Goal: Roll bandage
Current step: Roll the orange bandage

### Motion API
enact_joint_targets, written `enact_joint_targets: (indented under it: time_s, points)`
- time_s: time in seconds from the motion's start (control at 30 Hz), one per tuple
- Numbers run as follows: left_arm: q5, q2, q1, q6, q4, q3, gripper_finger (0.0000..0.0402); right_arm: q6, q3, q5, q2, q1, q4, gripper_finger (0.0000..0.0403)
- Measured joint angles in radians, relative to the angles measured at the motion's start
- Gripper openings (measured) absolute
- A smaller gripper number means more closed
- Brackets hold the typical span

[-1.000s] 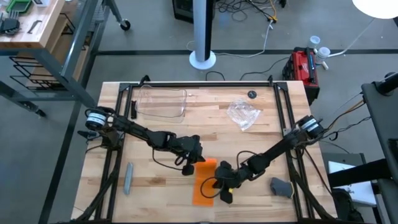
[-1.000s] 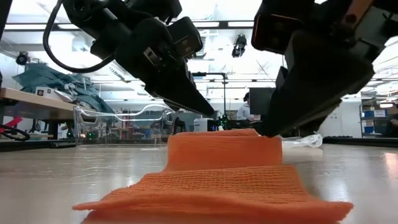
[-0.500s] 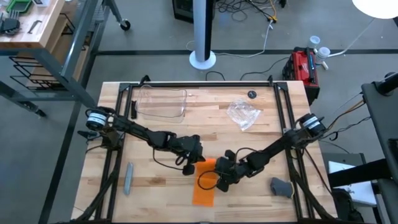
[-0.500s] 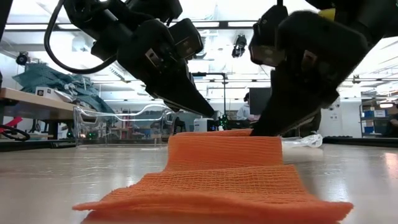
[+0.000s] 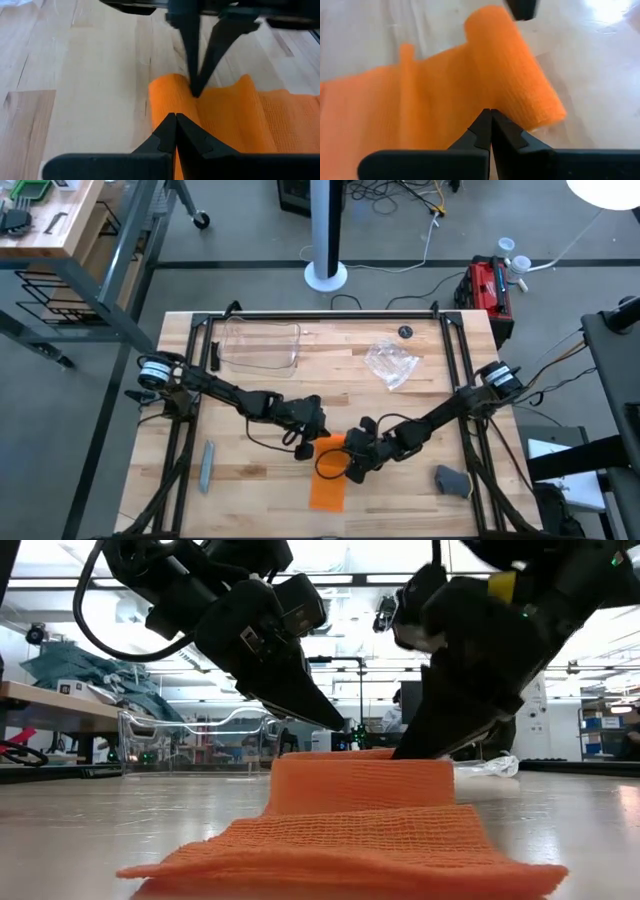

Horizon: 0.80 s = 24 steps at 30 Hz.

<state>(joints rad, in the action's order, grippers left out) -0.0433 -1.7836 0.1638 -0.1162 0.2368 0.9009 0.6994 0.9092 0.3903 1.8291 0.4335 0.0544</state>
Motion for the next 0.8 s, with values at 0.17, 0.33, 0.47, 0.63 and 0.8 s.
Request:
enact_joint_targets:
  time_s: [0.17, 0.33, 0.47, 0.63, 0.8]
  points:
    - [0.000, 0.000, 0.000, 0.000, 0.005, 0.000, 0.0000, 0.008, -0.001, 0.014, 0.017, -0.012, -0.001, 0.0000]
    - [0.000, 0.000, 0.000, -0.001, -0.004, 0.000, 0.0000, 0.012, 0.000, 0.040, 0.019, -0.018, -0.001, 0.0000]
    - [0.000, 0.000, 0.000, -0.001, -0.006, 0.000, 0.0000, 0.011, 0.000, 0.057, 0.019, -0.034, 0.009, 0.0000]
    - [0.001, 0.000, 0.000, -0.006, -0.016, 0.000, 0.0000, 0.009, 0.000, 0.056, 0.027, -0.051, 0.009, 0.0000]
    - [0.004, 0.000, 0.000, -0.006, -0.030, 0.000, 0.0000, -0.001, 0.000, 0.048, 0.032, -0.051, 0.007, 0.0000]
